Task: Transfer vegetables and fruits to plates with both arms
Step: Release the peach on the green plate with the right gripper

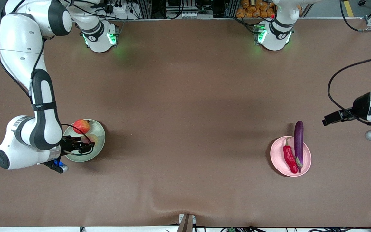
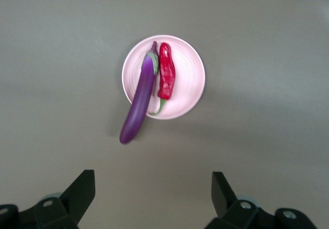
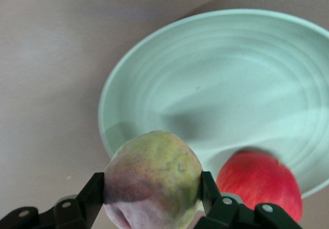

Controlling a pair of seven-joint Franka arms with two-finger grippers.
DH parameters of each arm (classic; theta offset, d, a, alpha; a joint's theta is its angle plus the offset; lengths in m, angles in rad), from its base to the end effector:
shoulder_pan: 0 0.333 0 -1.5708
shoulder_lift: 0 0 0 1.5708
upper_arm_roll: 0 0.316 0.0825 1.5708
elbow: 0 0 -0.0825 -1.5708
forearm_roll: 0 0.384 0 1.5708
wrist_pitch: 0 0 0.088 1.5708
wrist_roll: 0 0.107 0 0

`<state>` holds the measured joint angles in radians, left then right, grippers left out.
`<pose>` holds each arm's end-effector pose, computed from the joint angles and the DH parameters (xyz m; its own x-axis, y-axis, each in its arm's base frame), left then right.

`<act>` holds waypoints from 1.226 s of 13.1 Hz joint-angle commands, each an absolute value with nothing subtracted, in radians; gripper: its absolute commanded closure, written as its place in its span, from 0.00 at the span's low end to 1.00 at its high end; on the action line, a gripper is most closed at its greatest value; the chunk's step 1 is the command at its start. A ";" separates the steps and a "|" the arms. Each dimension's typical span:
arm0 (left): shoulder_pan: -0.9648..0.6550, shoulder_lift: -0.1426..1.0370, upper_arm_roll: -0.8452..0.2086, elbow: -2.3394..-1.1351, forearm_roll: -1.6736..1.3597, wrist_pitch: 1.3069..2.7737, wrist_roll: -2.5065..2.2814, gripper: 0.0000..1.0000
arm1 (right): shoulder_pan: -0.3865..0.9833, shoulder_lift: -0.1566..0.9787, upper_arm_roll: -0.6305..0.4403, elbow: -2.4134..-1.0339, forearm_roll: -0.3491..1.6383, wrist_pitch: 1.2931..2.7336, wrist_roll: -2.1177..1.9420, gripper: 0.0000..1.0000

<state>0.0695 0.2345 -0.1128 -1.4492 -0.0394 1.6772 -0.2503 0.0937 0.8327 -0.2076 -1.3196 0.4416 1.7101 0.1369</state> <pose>0.6311 -0.0235 0.5533 0.9770 0.2120 -0.0213 0.2129 -0.9751 0.0619 0.6957 -0.0099 0.2185 0.8484 -0.2926 -0.4411 -0.3948 -0.9049 -0.1589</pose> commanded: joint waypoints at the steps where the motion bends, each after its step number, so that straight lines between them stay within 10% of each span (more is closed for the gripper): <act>1: 0.071 0.180 -0.124 -1.480 -0.038 1.661 -0.276 0.00 | 0.094 0.781 -0.195 -1.414 0.436 1.759 0.097 1.00; 3: 0.069 0.164 -0.153 -1.480 0.027 1.620 -0.284 0.00 | 0.095 0.781 -0.195 -1.407 0.436 1.749 0.100 0.01; 16: 0.078 0.132 -0.176 -1.483 0.057 1.591 -0.249 0.00 | 0.054 0.609 -0.196 -0.992 0.291 1.335 0.094 0.00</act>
